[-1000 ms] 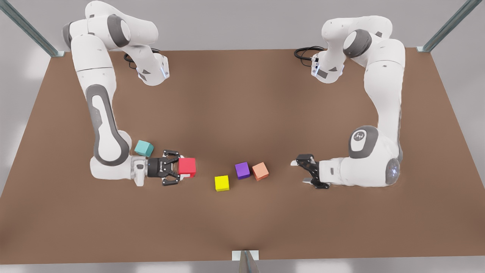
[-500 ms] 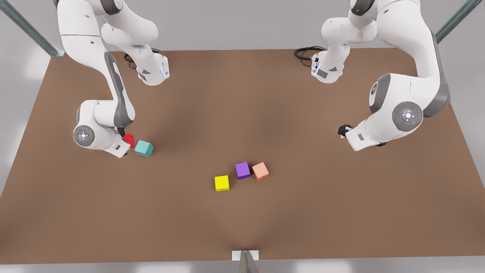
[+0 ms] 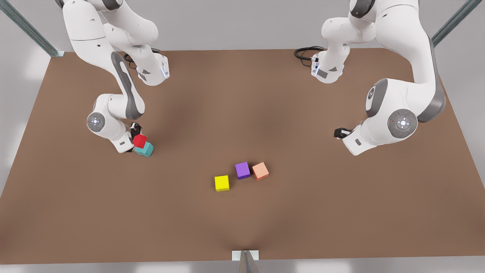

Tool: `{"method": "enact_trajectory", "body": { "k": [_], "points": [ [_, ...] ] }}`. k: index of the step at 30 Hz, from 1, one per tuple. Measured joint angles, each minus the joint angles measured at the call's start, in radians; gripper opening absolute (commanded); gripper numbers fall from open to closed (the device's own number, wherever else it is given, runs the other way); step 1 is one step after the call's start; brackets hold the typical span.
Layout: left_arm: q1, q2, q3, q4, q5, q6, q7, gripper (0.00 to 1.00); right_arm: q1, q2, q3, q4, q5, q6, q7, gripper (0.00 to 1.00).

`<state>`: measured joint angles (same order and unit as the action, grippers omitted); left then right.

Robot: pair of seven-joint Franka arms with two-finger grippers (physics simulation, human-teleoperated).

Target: Pick up red wooden cube and pass to hand red wooden cube and place in blue wooden cube

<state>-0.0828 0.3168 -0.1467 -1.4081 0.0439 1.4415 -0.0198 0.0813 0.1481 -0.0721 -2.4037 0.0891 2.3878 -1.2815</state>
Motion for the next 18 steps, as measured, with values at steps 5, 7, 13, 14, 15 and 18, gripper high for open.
{"method": "enact_trajectory", "body": {
  "k": [5, 7, 13, 14, 15, 18],
  "points": [
    [0.0, 0.005, 0.001, 0.0, 0.0, 0.0, -0.025, 1.0, 0.001, 0.007, 0.0, -0.02, 0.007, 0.072, 0.068, 0.7],
    [0.0, 0.005, 0.001, 0.0, 0.0, 0.0, -0.033, 1.0, 0.001, 0.011, 0.0, -0.02, 0.007, 0.092, 0.09, 0.8],
    [0.0, 0.007, 0.0, 0.0, 0.0, -0.001, -0.053, 1.0, 0.003, 0.018, 0.0, -0.019, 0.007, 0.129, 0.147, 1.0],
    [0.001, 0.009, 0.001, 0.0, 0.0, -0.001, -0.056, 1.0, 0.005, 0.02, 0.0, -0.019, 0.007, 0.134, 0.155, 1.0],
    [0.002, 0.011, 0.001, 0.0, -0.001, -0.001, -0.058, 1.0, 0.007, 0.02, 0.0, -0.019, 0.008, 0.138, 0.162, 1.0],
    [0.002, 0.018, 0.001, -0.001, 0.0, -0.001, -0.065, 1.0, 0.009, 0.021, 0.0, -0.019, 0.008, 0.147, 0.182, 1.0]
  ]
}}
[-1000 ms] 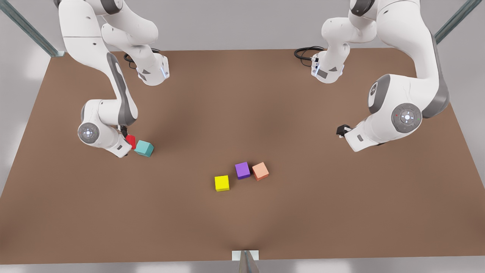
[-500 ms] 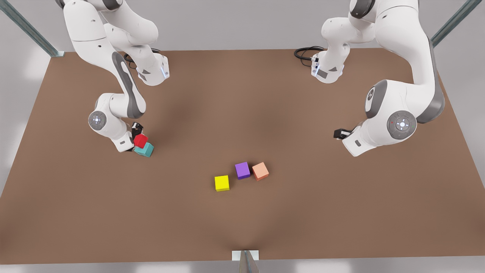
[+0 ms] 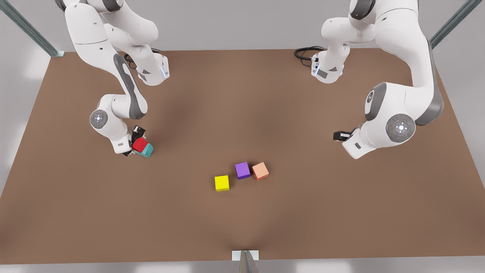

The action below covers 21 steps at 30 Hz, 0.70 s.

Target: Pick up red wooden cube and pass to hand red wooden cube and place in blue wooden cube

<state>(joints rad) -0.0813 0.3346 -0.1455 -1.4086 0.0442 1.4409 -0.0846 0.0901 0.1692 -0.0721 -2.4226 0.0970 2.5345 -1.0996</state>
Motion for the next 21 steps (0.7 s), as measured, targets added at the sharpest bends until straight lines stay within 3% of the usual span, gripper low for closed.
{"method": "enact_trajectory", "body": {
  "k": [21],
  "points": [
    [0.001, 0.011, 0.0, 0.0, 0.003, 0.0, -0.025, 1.0, 0.005, -0.065, 0.004, 0.03, 0.017, -0.077, 0.076, 1.0]
  ]
}}
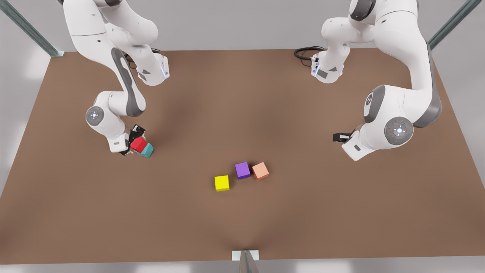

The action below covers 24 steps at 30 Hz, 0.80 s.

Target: Pick up red wooden cube and pass to hand red wooden cube and place in blue wooden cube

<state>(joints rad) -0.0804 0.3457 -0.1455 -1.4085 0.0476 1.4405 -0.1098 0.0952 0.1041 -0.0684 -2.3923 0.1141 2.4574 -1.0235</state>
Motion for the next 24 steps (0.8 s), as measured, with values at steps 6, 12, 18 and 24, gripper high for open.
{"method": "enact_trajectory", "body": {
  "k": [6, 12, 18, 24],
  "points": [
    [0.001, 0.002, 0.0, 0.0, 0.001, 0.0, -0.003, 1.0, 0.01, 0.029, 0.004, 0.17, 0.065, -0.142, 0.014, 1.0],
    [0.001, 0.002, 0.0, 0.001, 0.001, 0.0, -0.006, 1.0, -0.007, 0.33, -0.006, 0.729, 0.035, -0.433, 0.232, 1.0],
    [0.002, 0.002, 0.0, 0.001, 0.002, 0.0, -0.007, 1.0, 0.015, 0.275, -0.007, 1.052, -0.078, -0.727, 0.489, 1.0],
    [0.002, 0.002, 0.0, 0.001, 0.001, 0.0, -0.008, 1.0, -0.027, 0.083, -0.015, 1.022, -0.086, -0.963, 0.674, 1.0]
  ]
}}
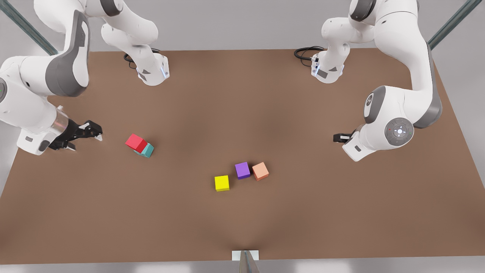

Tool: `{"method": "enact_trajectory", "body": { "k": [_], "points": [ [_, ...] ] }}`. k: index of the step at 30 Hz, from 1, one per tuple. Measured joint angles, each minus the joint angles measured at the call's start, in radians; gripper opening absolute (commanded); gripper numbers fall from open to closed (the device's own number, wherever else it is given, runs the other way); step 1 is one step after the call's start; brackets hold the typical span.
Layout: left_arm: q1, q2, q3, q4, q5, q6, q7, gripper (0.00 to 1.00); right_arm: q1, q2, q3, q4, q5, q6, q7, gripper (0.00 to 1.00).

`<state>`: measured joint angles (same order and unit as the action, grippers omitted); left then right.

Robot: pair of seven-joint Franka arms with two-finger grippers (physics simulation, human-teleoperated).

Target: Pick up red wooden cube and pass to hand red wooden cube and place in blue wooden cube

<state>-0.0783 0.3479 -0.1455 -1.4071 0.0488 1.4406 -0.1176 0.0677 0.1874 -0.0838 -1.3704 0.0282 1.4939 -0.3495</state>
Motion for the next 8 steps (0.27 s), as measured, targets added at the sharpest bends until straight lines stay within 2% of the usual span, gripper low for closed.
{"method": "enact_trajectory", "body": {
  "k": [2, 8],
  "points": [
    [0.0, 0.0, 0.0, 0.0, 0.0, 0.0, 0.0, 1.0, -0.001, -0.109, -0.016, -0.145, 0.001, -0.009, 0.049, 1.0],
    [0.001, 0.0, 0.0, 0.0, 0.001, 0.0, -0.001, 1.0, -0.036, -0.132, -0.027, -0.169, 0.003, -0.024, 0.169, 1.0]
  ]
}}
